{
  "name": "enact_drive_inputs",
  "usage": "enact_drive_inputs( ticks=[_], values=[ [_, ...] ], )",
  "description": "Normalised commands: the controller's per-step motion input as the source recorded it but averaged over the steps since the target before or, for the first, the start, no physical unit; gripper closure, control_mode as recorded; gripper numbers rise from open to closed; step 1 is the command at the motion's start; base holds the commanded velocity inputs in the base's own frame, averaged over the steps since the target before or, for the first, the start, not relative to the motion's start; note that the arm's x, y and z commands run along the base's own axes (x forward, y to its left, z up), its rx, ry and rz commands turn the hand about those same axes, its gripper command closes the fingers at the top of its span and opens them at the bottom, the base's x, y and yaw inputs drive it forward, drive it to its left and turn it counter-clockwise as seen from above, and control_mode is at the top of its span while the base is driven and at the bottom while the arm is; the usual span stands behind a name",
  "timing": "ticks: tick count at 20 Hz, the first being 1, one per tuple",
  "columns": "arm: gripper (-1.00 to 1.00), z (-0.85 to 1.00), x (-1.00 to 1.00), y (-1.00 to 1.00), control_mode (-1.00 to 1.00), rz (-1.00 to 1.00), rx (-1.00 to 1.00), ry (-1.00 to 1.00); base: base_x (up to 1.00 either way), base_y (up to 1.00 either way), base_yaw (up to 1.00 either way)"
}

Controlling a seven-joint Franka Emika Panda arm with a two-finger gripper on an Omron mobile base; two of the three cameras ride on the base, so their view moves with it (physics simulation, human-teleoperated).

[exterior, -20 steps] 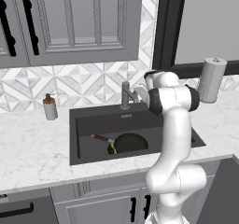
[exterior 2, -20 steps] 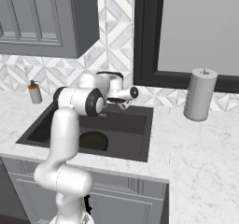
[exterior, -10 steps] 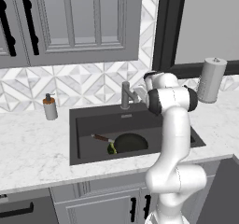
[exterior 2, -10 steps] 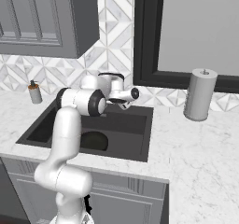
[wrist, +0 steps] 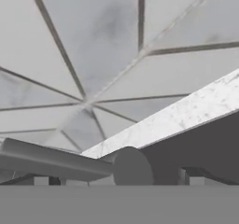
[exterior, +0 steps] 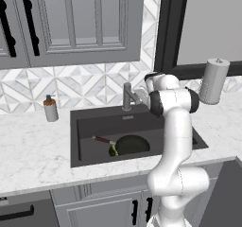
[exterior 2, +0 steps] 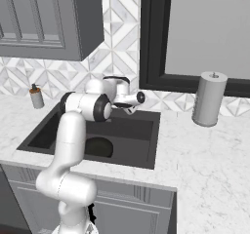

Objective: Pick the pan and sponge and place them into the sink. Then turn on the water.

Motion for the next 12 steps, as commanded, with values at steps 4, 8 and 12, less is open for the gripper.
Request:
enact_drive_inputs(
  ticks=[4,8,12],
  values=[
    [1.0,0.0,0.23,0.0,-1.0,0.0,0.0,0.01,0.0,0.0,0.0],
    [1.0,0.0,0.13,-0.01,-1.0,0.0,0.0,0.0,0.0,0.0,0.0],
    [1.0,0.0,0.0,-0.02,-1.0,0.0,0.02,0.0,0.0,0.0,0.0]
  ],
)
